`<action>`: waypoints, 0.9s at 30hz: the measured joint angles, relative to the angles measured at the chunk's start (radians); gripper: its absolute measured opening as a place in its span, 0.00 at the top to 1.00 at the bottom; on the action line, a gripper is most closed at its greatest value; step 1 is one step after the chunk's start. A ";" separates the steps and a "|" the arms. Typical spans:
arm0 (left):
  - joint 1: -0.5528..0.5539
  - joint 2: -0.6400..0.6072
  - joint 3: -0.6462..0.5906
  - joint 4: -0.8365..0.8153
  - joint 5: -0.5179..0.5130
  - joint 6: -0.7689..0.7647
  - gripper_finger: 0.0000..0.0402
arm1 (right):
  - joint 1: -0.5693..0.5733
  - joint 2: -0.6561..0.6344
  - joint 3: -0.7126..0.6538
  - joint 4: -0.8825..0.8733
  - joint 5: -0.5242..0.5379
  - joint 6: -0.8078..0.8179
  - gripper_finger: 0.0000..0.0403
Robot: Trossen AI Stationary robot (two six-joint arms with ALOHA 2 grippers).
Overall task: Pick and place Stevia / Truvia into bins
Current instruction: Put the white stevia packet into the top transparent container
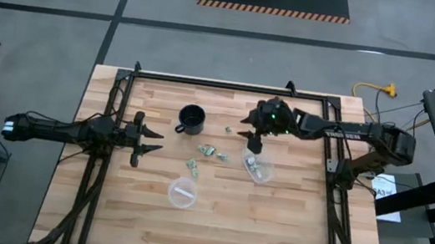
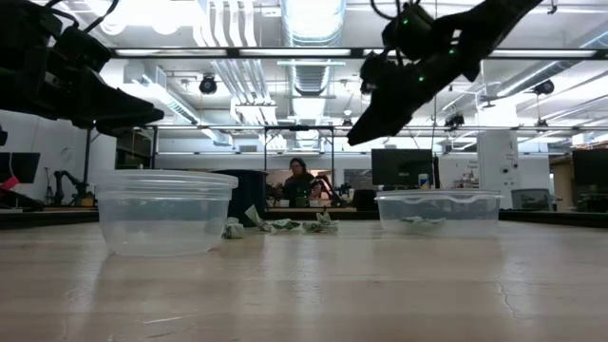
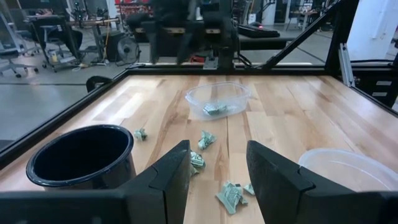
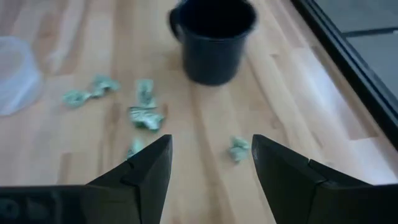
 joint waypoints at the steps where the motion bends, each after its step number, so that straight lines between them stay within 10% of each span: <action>1: 0.000 0.000 0.000 0.000 0.000 0.000 0.65 | -0.015 0.017 0.012 -0.002 -0.004 0.001 0.47; 27: 0.000 0.000 0.000 0.000 0.000 0.000 0.65 | -0.102 0.420 0.316 -0.225 -0.071 -0.238 0.48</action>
